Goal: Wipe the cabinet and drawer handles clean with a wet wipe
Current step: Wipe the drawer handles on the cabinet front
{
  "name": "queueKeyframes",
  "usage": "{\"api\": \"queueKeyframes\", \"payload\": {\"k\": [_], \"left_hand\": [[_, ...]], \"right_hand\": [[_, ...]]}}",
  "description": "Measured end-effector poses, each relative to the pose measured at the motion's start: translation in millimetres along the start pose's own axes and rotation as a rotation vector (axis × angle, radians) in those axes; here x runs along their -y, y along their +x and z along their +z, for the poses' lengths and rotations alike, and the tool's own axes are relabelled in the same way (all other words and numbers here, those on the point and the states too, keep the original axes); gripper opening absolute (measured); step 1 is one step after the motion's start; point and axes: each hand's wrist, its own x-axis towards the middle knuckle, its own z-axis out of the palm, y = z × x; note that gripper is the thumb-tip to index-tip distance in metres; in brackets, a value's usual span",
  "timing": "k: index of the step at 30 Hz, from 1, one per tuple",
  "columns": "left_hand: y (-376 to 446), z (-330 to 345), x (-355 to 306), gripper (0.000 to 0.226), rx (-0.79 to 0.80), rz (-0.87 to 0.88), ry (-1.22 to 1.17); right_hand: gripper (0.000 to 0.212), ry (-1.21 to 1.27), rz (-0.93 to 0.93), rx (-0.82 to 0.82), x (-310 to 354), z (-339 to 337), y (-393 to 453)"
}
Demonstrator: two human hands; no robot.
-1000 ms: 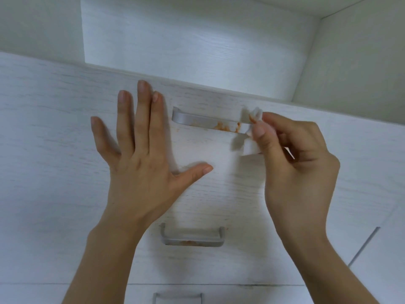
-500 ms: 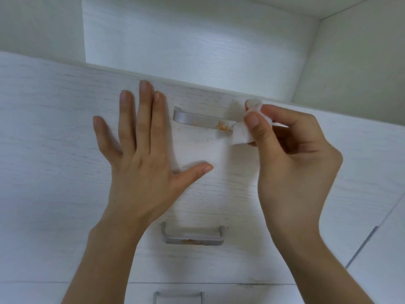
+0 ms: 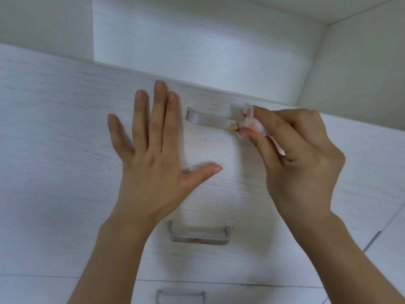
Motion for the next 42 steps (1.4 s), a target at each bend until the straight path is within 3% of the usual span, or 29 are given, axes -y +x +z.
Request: {"api": "queueKeyframes", "payload": {"k": [6,12,21,37,42], "left_hand": [[-0.1,0.1,0.5,0.107,-0.001,0.002,0.006],[-0.5,-2.6,0.7,0.106,0.032,0.002,-0.011],[-0.3,-5.2,0.9,0.105,0.049,0.006,-0.043],[-0.9,-2.0,1.1,0.105,0.012,0.016,-0.032],[-1.9,0.7,1.8,0.101,-0.04,0.015,-0.01]], "right_hand": [[0.016,-0.005,0.019,-0.055,5.2,7.9,2.6],[0.011,0.007,0.152,-0.056,5.5,-1.9,-1.3],[0.011,0.062,0.205,0.014,13.7,3.8,1.2],[0.01,0.076,0.197,0.076,16.5,7.0,5.7],[0.013,0.21,0.289,0.02,16.8,2.8,2.3]]}}
